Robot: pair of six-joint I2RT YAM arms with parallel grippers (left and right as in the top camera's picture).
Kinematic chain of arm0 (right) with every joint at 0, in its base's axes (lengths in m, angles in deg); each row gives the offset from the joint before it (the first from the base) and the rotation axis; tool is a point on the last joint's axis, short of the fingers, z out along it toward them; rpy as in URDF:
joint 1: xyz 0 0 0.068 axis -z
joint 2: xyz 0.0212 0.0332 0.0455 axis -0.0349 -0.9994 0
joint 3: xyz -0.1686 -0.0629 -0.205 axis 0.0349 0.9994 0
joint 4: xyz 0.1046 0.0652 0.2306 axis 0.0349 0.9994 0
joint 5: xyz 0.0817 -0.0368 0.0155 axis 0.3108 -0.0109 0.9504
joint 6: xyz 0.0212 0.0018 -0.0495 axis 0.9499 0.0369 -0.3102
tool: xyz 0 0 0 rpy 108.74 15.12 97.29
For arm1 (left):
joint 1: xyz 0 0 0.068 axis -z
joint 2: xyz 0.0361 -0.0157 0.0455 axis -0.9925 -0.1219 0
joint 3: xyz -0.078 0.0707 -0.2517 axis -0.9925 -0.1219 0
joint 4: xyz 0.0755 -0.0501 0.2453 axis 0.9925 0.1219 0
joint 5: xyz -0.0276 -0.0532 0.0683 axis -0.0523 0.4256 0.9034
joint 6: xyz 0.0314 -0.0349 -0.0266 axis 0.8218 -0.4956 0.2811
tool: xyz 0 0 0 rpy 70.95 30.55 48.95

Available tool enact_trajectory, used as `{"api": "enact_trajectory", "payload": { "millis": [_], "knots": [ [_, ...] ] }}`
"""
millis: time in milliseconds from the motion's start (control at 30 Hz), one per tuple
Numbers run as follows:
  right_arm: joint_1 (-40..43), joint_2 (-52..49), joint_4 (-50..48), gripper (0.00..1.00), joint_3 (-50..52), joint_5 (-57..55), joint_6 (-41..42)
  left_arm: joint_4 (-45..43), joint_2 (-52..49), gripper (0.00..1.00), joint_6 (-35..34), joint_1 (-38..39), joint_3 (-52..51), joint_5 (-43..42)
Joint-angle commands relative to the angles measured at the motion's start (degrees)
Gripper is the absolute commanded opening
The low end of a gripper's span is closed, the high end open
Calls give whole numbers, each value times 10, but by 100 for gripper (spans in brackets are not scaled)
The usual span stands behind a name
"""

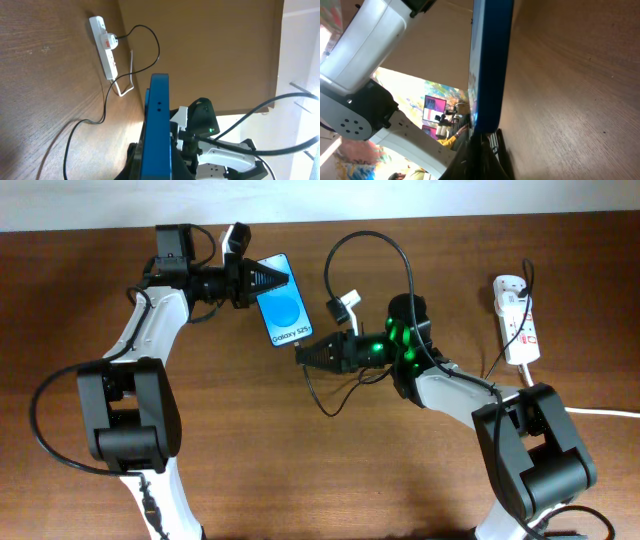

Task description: Plug charger to phone and switch on socket

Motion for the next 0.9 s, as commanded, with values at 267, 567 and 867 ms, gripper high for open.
{"api": "enact_trajectory", "payload": {
  "millis": [267, 567, 867],
  "knots": [
    [-6, -4, -2, 4, -2, -19, -10, -1, 4, 0, -8, 1, 13, -31],
    [-6, -4, -2, 4, -2, -34, -19, 6, 4, 0, -8, 2, 13, -31],
    [-6, -4, -2, 4, -2, -35, -19, 6, 4, 0, -7, 16, 13, -31]
  ]
}}
